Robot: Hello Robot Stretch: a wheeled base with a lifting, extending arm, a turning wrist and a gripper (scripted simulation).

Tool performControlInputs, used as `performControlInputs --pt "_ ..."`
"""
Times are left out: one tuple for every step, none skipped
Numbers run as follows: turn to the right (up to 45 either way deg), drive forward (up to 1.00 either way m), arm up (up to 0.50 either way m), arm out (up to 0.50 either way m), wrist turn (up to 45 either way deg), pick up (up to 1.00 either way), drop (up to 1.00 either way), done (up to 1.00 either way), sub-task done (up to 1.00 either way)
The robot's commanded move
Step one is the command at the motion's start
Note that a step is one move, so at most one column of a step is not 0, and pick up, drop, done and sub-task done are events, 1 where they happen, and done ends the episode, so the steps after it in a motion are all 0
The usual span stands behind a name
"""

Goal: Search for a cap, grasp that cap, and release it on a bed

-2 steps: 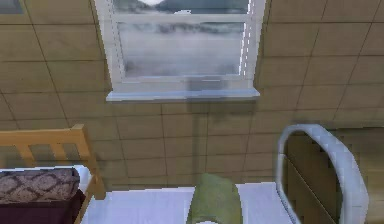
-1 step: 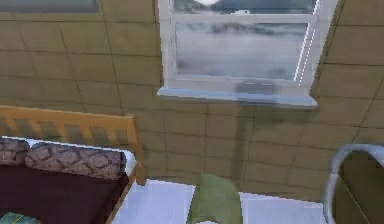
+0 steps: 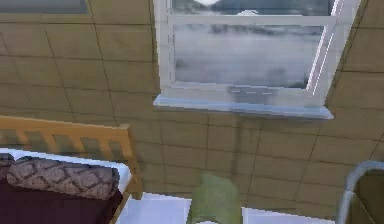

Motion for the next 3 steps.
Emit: performControlInputs --pt "45.0 0.0 0.0 0.0 0.0 0.0 0.0 0.0 0.0" --pt "45.0 0.0 0.0 0.0 0.0 0.0 0.0 0.0 0.0" --pt "18.0 0.0 0.0 0.0 0.0 0.0 0.0 0.0 0.0"
